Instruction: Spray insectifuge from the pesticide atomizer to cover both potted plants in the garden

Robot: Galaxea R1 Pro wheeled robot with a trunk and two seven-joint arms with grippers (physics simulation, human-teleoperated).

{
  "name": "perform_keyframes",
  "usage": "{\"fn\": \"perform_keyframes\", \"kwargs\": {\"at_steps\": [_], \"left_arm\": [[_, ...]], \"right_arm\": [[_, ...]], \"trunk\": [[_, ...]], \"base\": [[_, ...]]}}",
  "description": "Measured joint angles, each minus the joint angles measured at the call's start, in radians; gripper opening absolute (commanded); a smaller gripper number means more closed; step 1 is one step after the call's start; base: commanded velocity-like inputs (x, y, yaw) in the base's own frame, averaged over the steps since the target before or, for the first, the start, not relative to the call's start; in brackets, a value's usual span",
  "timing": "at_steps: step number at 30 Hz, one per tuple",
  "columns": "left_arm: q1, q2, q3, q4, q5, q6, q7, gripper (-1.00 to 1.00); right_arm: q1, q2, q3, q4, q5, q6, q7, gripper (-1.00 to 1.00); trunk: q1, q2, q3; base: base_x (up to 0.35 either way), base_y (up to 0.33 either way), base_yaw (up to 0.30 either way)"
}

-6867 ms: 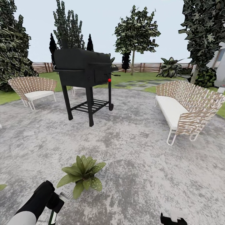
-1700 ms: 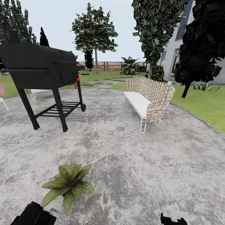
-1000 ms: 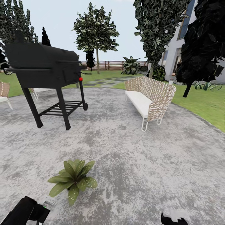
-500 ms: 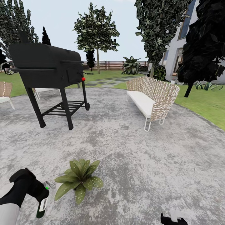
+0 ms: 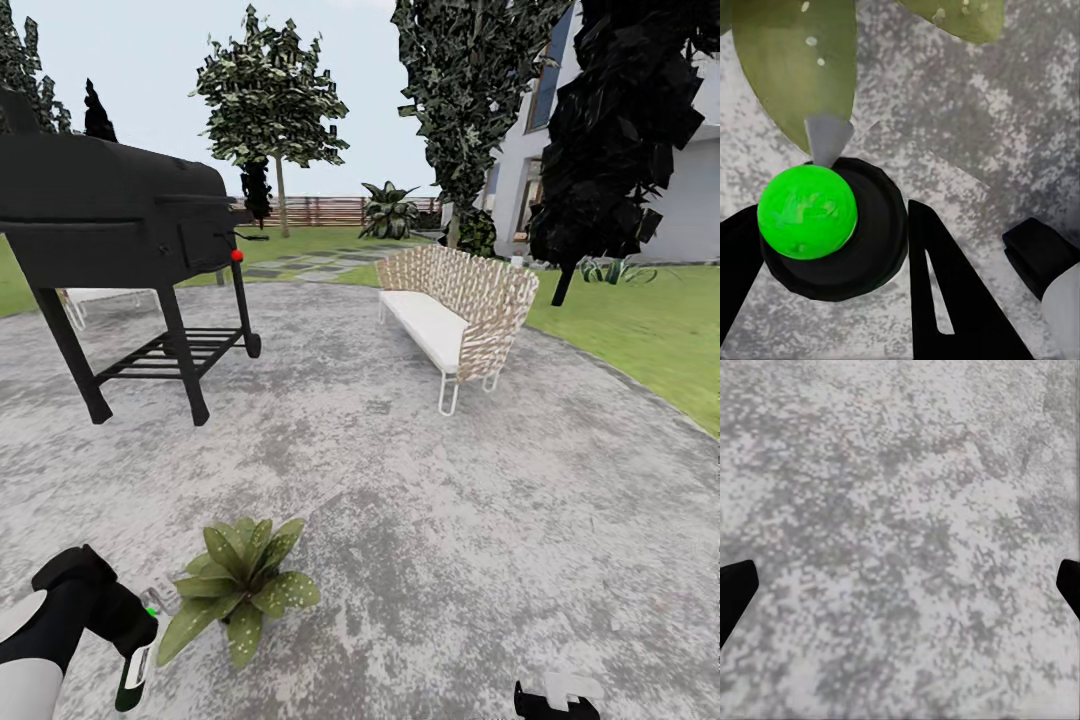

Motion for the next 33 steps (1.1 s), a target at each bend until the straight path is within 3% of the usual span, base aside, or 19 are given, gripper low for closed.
{"fn": "perform_keyframes", "kwargs": {"at_steps": [2, 5, 6, 8, 9, 11, 14, 19, 22, 24, 27, 31, 32, 33], "left_arm": [[0.003, 0.003, 0.001, 0.000, -0.012, 0.000, 0.002, -1.00], [0.005, 0.000, 0.002, 0.002, -0.077, -0.001, 0.005, -1.00], [0.016, -0.004, 0.004, 0.034, -0.110, -0.003, 0.006, -1.00], [0.035, -0.010, 0.005, 0.102, -0.120, -0.004, 0.013, -1.00], [0.039, -0.033, 0.006, 0.146, -0.119, -0.005, 0.043, -1.00], [0.041, -0.067, 0.006, 0.158, -0.120, -0.007, 0.073, -1.00], [0.077, -0.097, 0.002, 0.166, -0.124, -0.008, 0.109, -1.00], [0.094, -0.083, 0.015, 0.158, -0.115, -0.053, 0.149, -1.00], [0.093, -0.040, 0.023, 0.128, -0.113, -0.066, 0.158, -1.00], [0.086, -0.023, 0.025, 0.113, -0.093, -0.065, 0.158, -1.00], [0.079, -0.018, 0.021, 0.101, -0.042, -0.062, 0.159, -1.00], [0.071, -0.020, 0.020, 0.067, -0.031, -0.061, 0.161, -1.00], [0.076, -0.024, 0.020, 0.065, -0.032, -0.060, 0.180, -1.00], [0.079, -0.025, 0.020, 0.069, -0.032, -0.061, 0.293, -1.00]], "right_arm": [[0.000, 0.001, 0.000, 0.000, 0.000, 0.000, -0.001, 1.00], [0.000, -0.002, 0.000, 0.001, 0.001, -0.001, -0.001, 1.00], [0.000, -0.005, 0.000, 0.002, 0.001, -0.001, -0.001, 1.00], [0.000, -0.006, 0.000, 0.002, 0.001, -0.001, -0.001, 1.00], [0.000, -0.005, 0.001, 0.002, 0.002, -0.002, -0.001, 1.00], [0.000, -0.005, 0.000, 0.002, 0.002, -0.002, -0.001, 1.00], [0.000, -0.005, 0.000, 0.002, 0.002, -0.002, -0.001, 1.00], [0.000, -0.004, 0.000, 0.002, 0.002, -0.002, -0.001, 1.00], [0.000, -0.003, 0.000, 0.002, 0.002, -0.002, -0.001, 1.00], [0.000, -0.003, 0.000, 0.002, 0.002, -0.002, -0.001, 1.00], [0.000, -0.003, 0.000, 0.002, 0.002, -0.002, -0.001, 1.00], [0.000, -0.003, 0.000, 0.002, 0.002, -0.002, -0.001, 1.00], [0.000, -0.003, 0.000, 0.002, 0.002, -0.002, -0.001, 1.00], [0.000, -0.003, 0.000, 0.002, 0.002, -0.002, -0.001, 1.00]], "trunk": [[0.000, 0.000, 0.000], [0.000, 0.000, 0.000], [0.000, 0.000, 0.000], [0.000, 0.000, 0.000], [0.000, 0.000, 0.000], [0.000, 0.000, 0.000], [0.000, 0.000, 0.000], [0.000, 0.000, 0.000], [0.000, 0.000, 0.000], [0.000, 0.000, 0.000], [0.000, 0.000, 0.000], [0.000, 0.000, 0.000], [0.000, 0.000, 0.000], [0.000, 0.000, 0.000]], "base": [[-0.183, 0.271, -0.030], [-0.097, 0.307, -0.006], [-0.007, 0.319, 0.000], [-0.002, 0.122, 0.000], [0.000, 0.018, 0.000], [0.000, 0.008, 0.000], [0.000, 0.002, 0.000], [0.000, 0.000, 0.000], [0.000, 0.000, 0.000], [0.000, 0.000, 0.000], [0.000, 0.000, 0.000], [0.000, 0.000, 0.000], [0.000, 0.000, 0.000], [0.000, 0.000, 0.000]]}}
